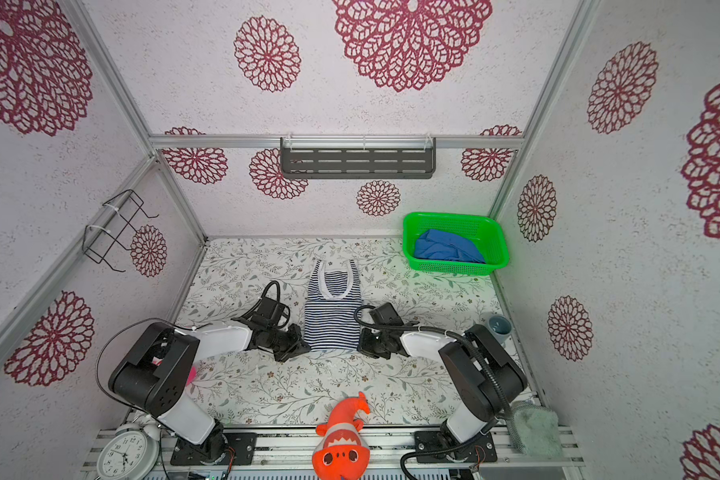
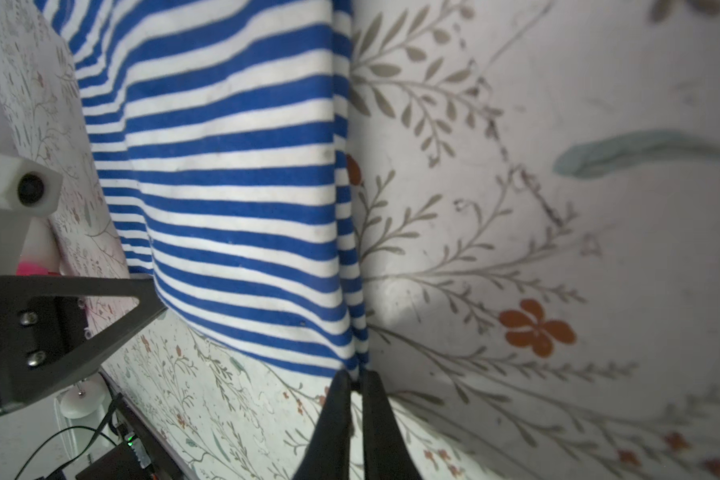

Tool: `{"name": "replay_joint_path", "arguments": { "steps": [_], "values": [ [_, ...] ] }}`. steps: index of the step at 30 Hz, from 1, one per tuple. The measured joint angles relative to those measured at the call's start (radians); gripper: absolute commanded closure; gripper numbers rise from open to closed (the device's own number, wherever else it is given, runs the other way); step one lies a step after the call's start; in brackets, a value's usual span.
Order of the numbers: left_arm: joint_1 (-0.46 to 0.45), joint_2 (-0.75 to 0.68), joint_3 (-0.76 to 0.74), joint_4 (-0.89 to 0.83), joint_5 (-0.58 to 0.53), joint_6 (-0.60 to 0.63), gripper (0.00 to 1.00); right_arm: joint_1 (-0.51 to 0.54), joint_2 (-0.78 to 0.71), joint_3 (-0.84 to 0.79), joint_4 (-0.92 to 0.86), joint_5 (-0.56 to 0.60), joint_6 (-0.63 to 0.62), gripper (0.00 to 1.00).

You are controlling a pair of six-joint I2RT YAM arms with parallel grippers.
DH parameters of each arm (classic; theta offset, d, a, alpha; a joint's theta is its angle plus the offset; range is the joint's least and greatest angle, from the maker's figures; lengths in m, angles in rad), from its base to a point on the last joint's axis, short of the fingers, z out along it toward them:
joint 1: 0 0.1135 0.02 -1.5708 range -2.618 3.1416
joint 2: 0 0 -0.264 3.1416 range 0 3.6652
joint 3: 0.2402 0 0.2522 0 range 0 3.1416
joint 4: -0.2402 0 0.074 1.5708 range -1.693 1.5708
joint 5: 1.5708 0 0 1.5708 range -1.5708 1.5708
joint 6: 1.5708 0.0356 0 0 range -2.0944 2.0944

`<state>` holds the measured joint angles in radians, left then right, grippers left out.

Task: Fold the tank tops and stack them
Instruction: 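Lift the near edge with both grippers and fold it away from the robot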

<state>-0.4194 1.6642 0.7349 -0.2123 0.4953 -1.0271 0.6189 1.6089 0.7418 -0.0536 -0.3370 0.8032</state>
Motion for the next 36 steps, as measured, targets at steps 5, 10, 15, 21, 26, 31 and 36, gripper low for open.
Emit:
{"name": "replay_joint_path", "arguments": {
  "steps": [5, 10, 15, 21, 26, 31, 36],
  "values": [
    [-0.012, -0.004, 0.032, -0.076, -0.019, 0.043, 1.0, 0.0, -0.001, 0.063, -0.081, 0.009, -0.029, 1.0],
    [-0.026, -0.069, 0.058, -0.212, -0.057, 0.088, 1.0, 0.005, -0.036, 0.091, -0.171, 0.019, -0.07, 1.0],
    [-0.048, -0.181, 0.119, -0.359, -0.109, 0.115, 1.0, 0.016, -0.124, 0.15, -0.299, 0.02, -0.105, 1.0],
    [-0.053, -0.242, 0.257, -0.507, -0.175, 0.153, 1.0, 0.017, -0.194, 0.25, -0.404, 0.034, -0.159, 1.0],
    [-0.052, -0.222, 0.402, -0.613, -0.209, 0.234, 1.0, 0.015, -0.195, 0.333, -0.466, 0.08, -0.225, 1.0],
    [-0.027, -0.161, 0.506, -0.657, -0.225, 0.329, 1.0, -0.006, -0.156, 0.428, -0.49, 0.119, -0.296, 1.0],
    [0.023, -0.076, 0.595, -0.664, -0.222, 0.417, 1.0, -0.035, -0.057, 0.527, -0.489, 0.131, -0.369, 1.0]
  ]
}}
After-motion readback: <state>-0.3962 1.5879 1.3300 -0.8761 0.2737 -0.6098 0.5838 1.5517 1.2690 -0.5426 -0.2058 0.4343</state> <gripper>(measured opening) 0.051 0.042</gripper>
